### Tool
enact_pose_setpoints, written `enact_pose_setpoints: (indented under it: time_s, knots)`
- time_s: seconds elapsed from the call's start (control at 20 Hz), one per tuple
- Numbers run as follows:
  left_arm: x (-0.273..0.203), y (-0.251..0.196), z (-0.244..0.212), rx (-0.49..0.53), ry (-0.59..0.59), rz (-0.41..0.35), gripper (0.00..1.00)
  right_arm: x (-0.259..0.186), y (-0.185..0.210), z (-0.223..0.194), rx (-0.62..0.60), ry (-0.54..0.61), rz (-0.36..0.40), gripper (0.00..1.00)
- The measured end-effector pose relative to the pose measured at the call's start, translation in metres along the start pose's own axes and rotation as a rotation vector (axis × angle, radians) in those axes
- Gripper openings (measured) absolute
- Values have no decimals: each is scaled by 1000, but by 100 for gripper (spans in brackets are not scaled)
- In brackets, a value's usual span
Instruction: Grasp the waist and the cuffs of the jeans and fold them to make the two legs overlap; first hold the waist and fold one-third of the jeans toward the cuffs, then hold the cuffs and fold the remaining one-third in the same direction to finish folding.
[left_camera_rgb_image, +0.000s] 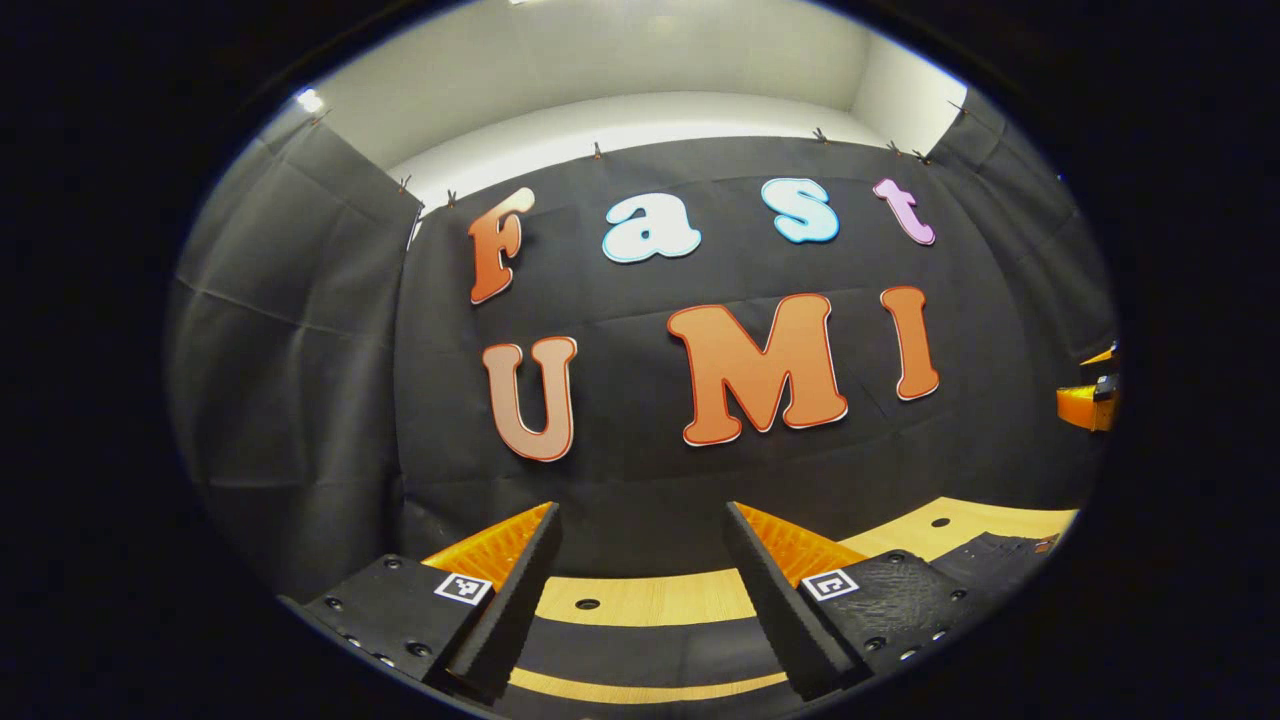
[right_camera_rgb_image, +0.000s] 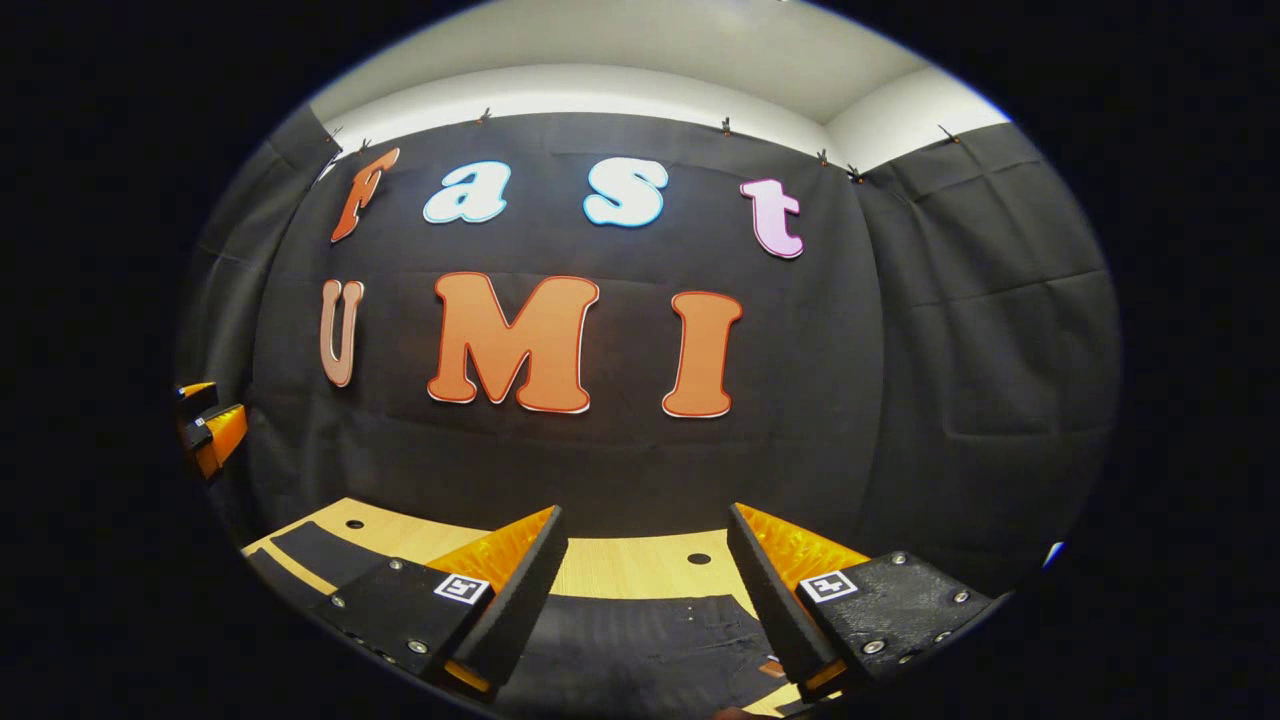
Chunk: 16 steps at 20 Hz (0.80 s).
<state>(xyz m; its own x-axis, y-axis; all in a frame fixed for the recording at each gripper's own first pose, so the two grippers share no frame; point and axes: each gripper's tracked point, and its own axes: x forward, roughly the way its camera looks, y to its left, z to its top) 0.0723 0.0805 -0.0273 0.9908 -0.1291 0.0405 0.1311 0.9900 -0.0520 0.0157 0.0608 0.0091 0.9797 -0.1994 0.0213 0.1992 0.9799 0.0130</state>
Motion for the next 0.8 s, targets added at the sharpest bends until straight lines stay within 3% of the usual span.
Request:
enact_pose_setpoints:
  time_s: [0.2, 0.45, 0.7, 0.8]
  knots:
    - [11, 33, -34, 29, 63, -38, 97, -3, 19, -10, -29, 41, -61, 94]
    - [15, 81, -72, 52, 160, -57, 98, -7, 6, -27, -27, 134, -168, 97]
    - [12, 105, -86, -2, 221, 11, 99, 6, -34, -55, 10, 238, -214, 97]
    - [8, 102, -89, 56, 238, 35, 98, 13, -47, -70, 18, 287, -221, 98]
